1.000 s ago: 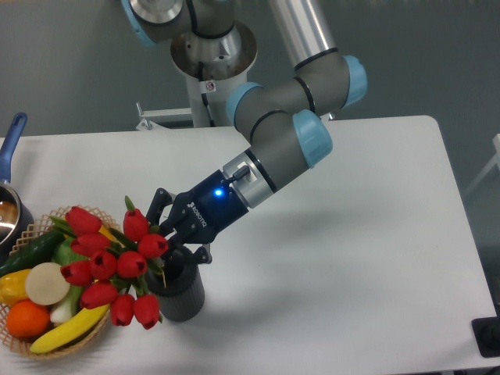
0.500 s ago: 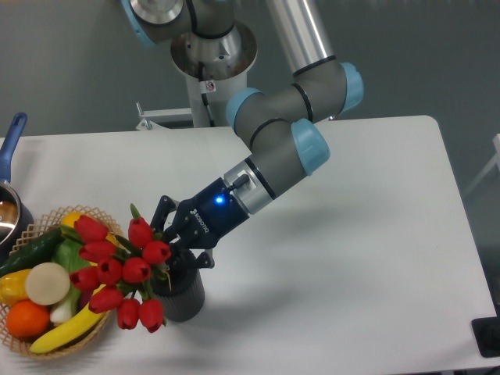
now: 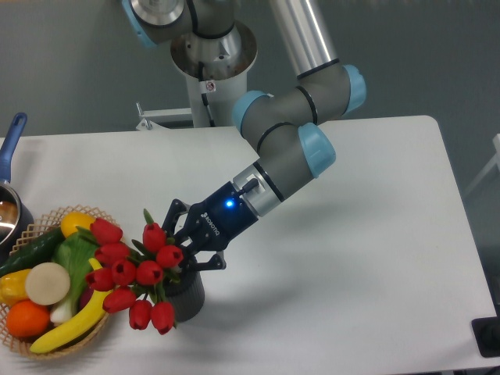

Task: Insert the flowers into the vase
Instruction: 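Lower the tulip stems down into the vase opening, then open the gripper to release the tulips in the vase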

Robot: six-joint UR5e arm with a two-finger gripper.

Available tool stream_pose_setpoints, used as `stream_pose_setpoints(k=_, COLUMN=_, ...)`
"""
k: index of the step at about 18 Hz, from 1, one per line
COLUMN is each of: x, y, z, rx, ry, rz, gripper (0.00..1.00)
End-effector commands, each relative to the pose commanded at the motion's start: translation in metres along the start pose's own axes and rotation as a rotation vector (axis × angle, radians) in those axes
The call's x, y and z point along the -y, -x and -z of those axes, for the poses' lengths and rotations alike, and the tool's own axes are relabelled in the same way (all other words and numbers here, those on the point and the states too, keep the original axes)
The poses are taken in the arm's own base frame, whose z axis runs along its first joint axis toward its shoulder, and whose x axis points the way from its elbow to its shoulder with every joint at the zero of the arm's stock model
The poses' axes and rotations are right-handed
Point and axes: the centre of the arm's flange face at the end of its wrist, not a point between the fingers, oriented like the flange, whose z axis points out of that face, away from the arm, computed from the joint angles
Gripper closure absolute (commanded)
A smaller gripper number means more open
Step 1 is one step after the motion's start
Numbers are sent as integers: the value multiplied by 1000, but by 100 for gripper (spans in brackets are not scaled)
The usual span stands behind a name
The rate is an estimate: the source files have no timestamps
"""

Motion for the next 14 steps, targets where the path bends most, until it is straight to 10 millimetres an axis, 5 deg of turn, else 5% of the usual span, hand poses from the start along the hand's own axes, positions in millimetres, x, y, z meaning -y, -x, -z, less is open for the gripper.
stream_pose_setpoints(k=4, x=-17, y=-5, z=2, rx=-1, ry=2, rz=24, gripper=54)
stream_pose_setpoints(k=8, x=-22, y=-4, z=10, rx=12, ry=-1, rz=42, gripper=24)
stream_pose_setpoints(k=14, x=-26, y=-2, z=17, rx=23, ry=-2, rz=55, gripper=9)
